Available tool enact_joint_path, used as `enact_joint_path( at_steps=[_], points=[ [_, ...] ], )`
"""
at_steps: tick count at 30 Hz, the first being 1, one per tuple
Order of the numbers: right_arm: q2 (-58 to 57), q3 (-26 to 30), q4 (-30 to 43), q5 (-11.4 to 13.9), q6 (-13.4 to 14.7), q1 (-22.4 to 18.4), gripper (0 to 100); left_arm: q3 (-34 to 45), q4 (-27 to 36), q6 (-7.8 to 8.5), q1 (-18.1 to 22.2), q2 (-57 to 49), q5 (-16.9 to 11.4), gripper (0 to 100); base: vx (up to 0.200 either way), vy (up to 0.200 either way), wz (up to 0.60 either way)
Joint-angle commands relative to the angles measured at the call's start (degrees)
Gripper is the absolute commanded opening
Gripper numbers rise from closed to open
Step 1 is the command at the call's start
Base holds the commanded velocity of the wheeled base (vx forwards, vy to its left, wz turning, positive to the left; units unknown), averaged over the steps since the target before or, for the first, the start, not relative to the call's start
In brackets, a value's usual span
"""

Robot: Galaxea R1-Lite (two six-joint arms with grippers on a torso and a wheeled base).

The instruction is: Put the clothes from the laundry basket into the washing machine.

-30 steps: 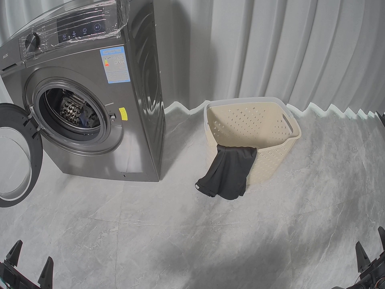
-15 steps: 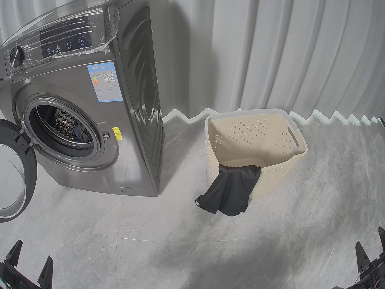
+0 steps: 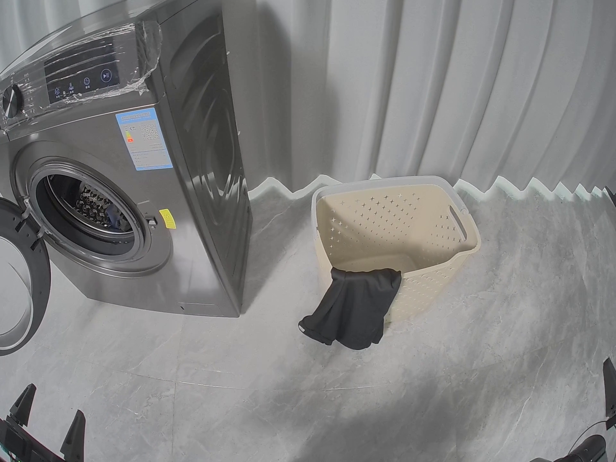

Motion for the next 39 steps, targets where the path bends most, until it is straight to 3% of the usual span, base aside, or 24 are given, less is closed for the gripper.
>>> enact_joint_path(
  at_steps=[1,4,8,10,16,24,34,37,39],
  points=[
    [13.2,-2.4,1.6,0.4,2.1,7.2,100,0.8,0.0,0.22,0.0,-0.9,0.0,100,0.0,0.0,0.0],
    [23.1,-2.5,0.0,0.5,4.9,12.3,100,0.8,0.0,0.31,0.0,-0.9,0.0,100,0.0,0.0,0.0],
    [34.6,-2.8,-4.9,2.5,8.3,18.2,100,0.8,0.0,0.22,0.0,-0.9,0.0,100,0.2,0.0,0.0],
    [40.3,-2.8,-7.9,2.5,9.8,18.9,100,0.8,0.0,-0.04,0.0,-0.9,0.0,100,0.2,0.0,0.0],
    [56.7,-3.0,-18.9,3.0,10.5,19.0,100,0.8,0.0,-0.4,0.0,-0.9,0.0,100,0.2,0.0,0.0],
    [74.6,-4.0,-31.7,3.7,10.9,20.7,100,0.8,0.0,-1.1,0.0,-0.9,0.1,100,0.0,0.0,0.0],
    [86.1,-7.9,-35.3,2.9,12.0,23.6,100,0.8,-0.1,-1.27,0.0,-0.9,0.0,100,0.0,0.0,0.0],
    [88.8,-8.9,-36.5,1.8,12.5,24.7,100,0.8,-0.1,-1.27,0.0,-0.9,0.0,100,0.0,0.0,0.0],
    [92.0,-10.6,-37.5,-1.0,14.4,26.4,100,0.8,0.0,-1.27,0.0,-0.9,0.0,100,0.0,0.0,0.0]
  ],
)
